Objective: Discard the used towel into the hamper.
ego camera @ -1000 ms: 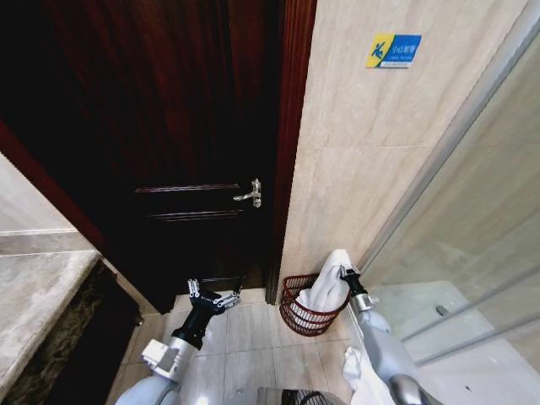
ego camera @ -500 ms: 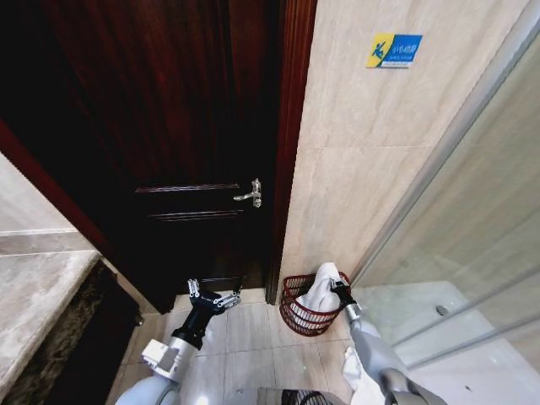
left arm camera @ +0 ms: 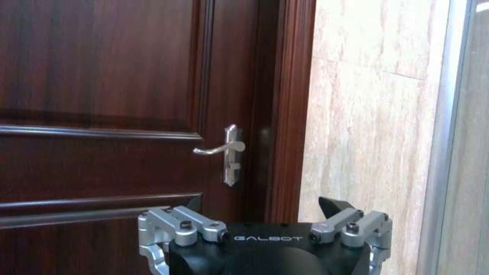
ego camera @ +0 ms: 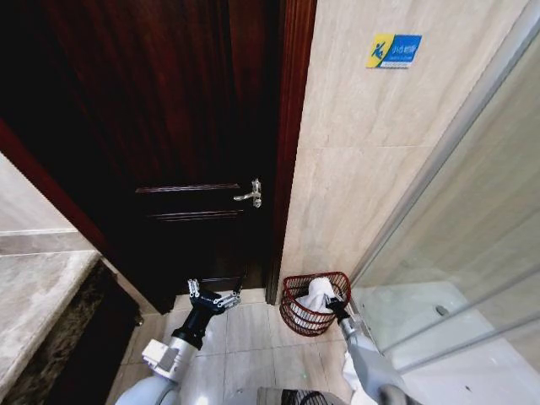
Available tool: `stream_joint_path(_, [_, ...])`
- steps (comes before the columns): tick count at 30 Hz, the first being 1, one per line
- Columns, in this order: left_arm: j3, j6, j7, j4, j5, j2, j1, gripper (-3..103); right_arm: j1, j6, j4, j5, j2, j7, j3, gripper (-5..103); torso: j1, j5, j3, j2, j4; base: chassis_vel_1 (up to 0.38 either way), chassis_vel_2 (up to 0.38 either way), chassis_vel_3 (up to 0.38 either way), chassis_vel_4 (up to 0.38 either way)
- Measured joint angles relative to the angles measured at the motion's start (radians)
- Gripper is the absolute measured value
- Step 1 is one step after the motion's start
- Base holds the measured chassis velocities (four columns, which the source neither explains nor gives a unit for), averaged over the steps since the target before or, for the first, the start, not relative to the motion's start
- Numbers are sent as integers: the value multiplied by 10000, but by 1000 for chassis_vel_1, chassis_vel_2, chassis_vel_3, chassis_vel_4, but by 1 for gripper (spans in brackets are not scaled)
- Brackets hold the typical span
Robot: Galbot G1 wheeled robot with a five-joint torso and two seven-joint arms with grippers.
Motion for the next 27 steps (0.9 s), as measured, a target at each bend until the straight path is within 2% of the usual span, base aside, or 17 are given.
stream_joint_path(5, [0,0,0,0,0,0,-1,100,-113,-297,-26,-256,-7,-72,35,8,3,4,2,-2,4,-26,25,49,-8])
stream_joint_path(13, [0,0,0,0,0,0,0,100,22,-761,-184,-1168,-72,855,121,8,3,1,2,-3,2,-14,8,11,-16])
stream_joint_path(20, [0,0,0,0,0,0,0,100,-50,-1273,-100,-1641,-174,774,127,8,-1,1,1,-3,0,0,0,0,0])
stream_joint_path(27, [0,0,0,0,0,1,0,100,-55,-1187,-221,-1583,-134,611,122,8,-2,2,1,-1,0,-63,54,51,-61])
